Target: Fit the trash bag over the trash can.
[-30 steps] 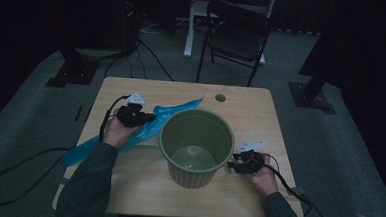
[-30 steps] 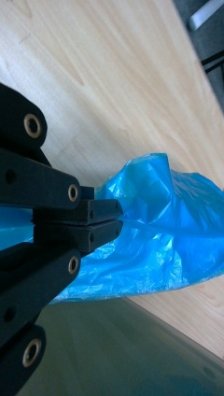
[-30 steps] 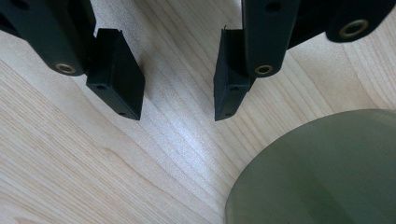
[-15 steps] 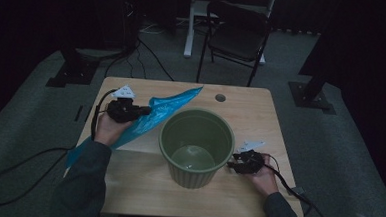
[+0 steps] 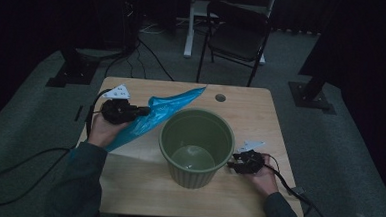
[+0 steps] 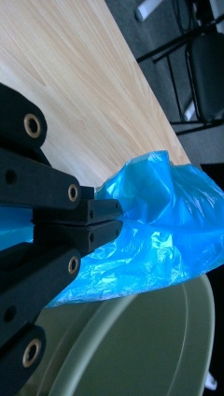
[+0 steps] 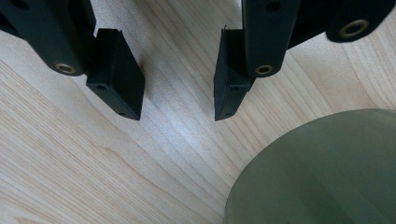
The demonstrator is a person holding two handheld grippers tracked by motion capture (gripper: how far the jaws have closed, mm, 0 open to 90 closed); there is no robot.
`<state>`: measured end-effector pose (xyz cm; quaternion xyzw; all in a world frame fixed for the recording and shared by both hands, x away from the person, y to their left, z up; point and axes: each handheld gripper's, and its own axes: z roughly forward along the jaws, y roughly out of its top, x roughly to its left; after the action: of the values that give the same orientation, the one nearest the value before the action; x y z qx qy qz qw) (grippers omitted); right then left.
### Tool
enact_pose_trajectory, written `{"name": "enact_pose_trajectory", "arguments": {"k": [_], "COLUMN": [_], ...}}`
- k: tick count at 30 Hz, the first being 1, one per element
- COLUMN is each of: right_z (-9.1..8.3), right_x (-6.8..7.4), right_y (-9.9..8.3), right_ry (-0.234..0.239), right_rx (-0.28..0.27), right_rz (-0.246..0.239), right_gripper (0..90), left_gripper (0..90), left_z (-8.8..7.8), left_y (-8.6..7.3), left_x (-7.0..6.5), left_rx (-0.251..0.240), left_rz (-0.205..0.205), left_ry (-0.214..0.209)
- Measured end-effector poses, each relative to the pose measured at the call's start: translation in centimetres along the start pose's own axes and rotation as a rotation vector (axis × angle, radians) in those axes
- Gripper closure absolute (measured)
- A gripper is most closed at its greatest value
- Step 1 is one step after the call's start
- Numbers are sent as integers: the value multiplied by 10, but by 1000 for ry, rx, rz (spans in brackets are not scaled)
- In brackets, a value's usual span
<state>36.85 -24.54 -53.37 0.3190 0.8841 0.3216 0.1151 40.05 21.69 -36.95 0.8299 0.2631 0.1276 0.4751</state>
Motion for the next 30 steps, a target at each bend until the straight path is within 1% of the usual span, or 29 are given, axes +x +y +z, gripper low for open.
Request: {"name": "enact_pose_trajectory", "arguments": {"k": [3,5,6,10,11,12,16,17,19,27,30], "right_z": [0,0,0,0,0,0,0,0,0,0,0], "right_x": [0,0,0,0,0,0,0,0,0,0,0], "right_y": [0,0,0,0,0,0,0,0,0,0,0], "right_ry": [0,0,0,0,0,0,-1,-1,0,0,0], "right_rx": [-1,0,0,0,0,0,0,0,0,-2,-1], "right_rz": [1,1,1,1,1,1,1,1,2,3,3], "right_gripper": [528,528,528,528,528,528,528,528,528,528,529], "left_gripper": [894,895,895,894,894,894,894,894,894,893,893], "left_z": [-4,-4,-9,-16,-16,-18,-23,-23,-26,-29,-31], "left_y": [1,1,2,3,3,3,4,4,5,3,3], "left_x": [-4,-4,-9,-15,-15,-18,-26,-26,-29,-31,-34], "left_rx": [-1,-1,-9,-23,-23,-28,-25,-25,-28,-28,-31], "left_rz": [17,17,38,62,62,76,109,109,123,149,165], "left_ry": [-13,-13,-29,-57,-57,-66,-89,-89,-113,-180,-205]}}
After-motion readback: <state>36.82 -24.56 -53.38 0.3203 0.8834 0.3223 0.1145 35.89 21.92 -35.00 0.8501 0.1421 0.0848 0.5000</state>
